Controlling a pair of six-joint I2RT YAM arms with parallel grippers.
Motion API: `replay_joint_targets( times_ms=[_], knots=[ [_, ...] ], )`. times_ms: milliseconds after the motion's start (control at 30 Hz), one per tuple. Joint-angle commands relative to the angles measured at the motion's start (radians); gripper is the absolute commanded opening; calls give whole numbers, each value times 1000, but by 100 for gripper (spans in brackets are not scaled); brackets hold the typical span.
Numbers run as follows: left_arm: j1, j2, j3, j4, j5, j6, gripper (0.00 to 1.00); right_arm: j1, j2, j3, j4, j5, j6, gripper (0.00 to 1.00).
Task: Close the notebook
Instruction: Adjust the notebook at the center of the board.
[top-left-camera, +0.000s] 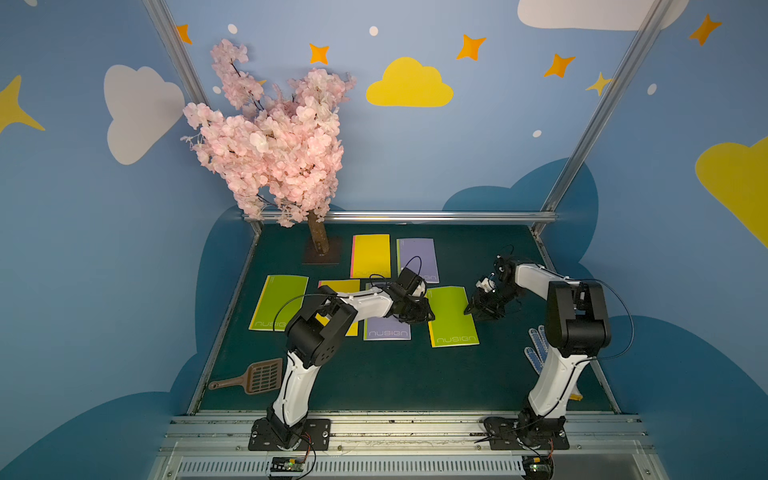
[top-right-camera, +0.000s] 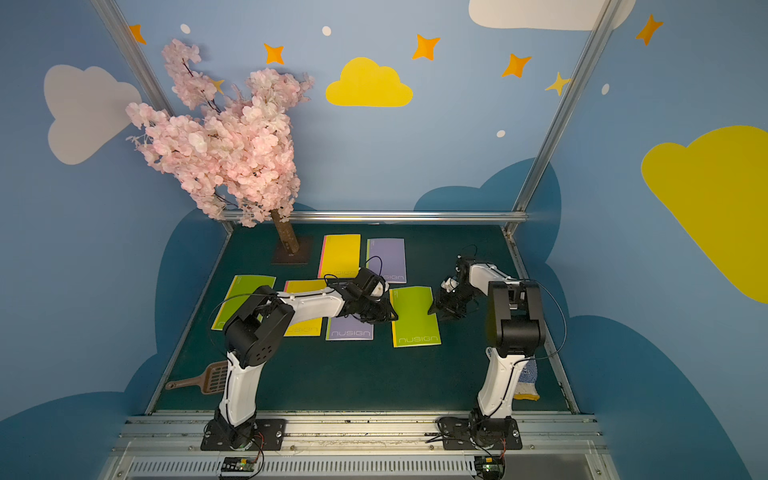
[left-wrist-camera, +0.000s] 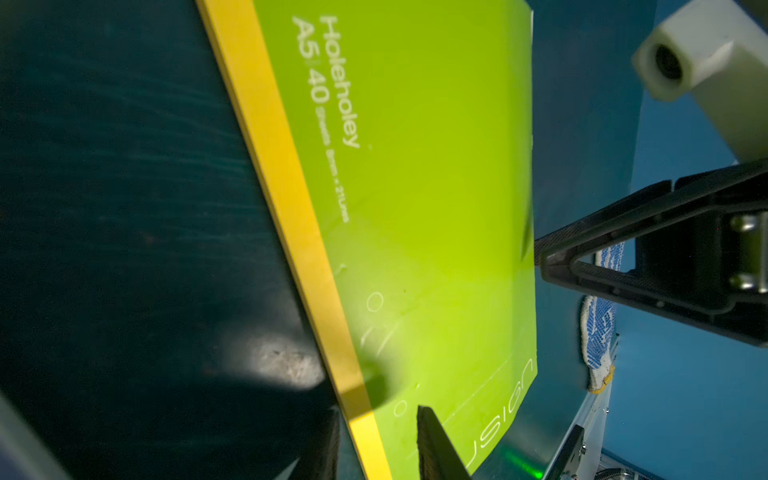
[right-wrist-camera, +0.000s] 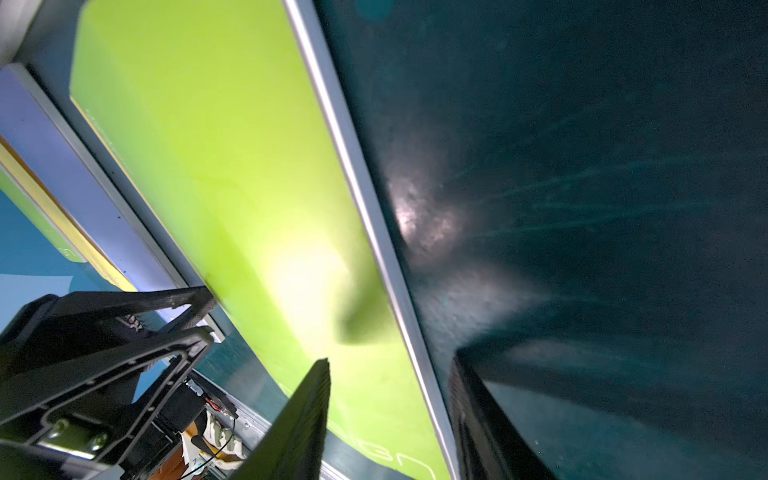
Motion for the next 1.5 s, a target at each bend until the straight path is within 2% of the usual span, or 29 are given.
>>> replay_joint_targets(
  times_ms=[0, 533, 1467],
  knots=[
    [-2, 26, 23, -27, 12, 8, 34, 12, 33, -10, 14, 2, 1, 47],
    [6, 63, 68, -67, 16, 15, 33, 38, 62, 15, 11, -24, 4, 35],
    [80, 140, 171, -97, 81, 32, 33, 49, 166, 186, -58, -26, -3, 34]
  ],
)
